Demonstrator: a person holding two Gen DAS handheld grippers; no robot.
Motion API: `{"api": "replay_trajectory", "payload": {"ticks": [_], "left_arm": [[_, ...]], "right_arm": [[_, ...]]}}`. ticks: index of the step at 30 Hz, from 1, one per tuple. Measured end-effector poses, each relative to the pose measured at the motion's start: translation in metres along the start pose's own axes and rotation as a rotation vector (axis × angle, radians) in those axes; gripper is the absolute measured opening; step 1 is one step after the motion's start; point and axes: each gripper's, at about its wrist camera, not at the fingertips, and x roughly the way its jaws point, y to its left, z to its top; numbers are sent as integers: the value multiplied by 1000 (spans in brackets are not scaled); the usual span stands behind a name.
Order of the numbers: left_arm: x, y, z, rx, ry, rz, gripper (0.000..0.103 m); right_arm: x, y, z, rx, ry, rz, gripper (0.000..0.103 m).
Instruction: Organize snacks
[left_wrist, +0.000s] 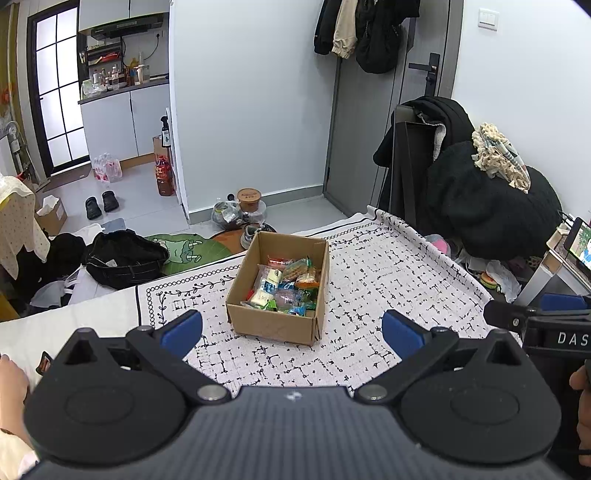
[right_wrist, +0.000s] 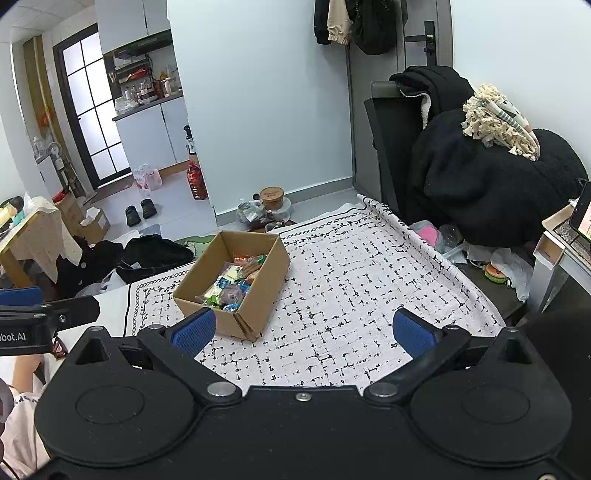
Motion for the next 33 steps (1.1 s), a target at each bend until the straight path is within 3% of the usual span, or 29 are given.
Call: {"api": "replay_trajectory", "payload": {"ticks": [33], "left_arm": [[-1, -4, 2, -9, 1, -6, 103]], "right_arm": [[-1, 2, -1, 0, -2, -8, 103]]}}
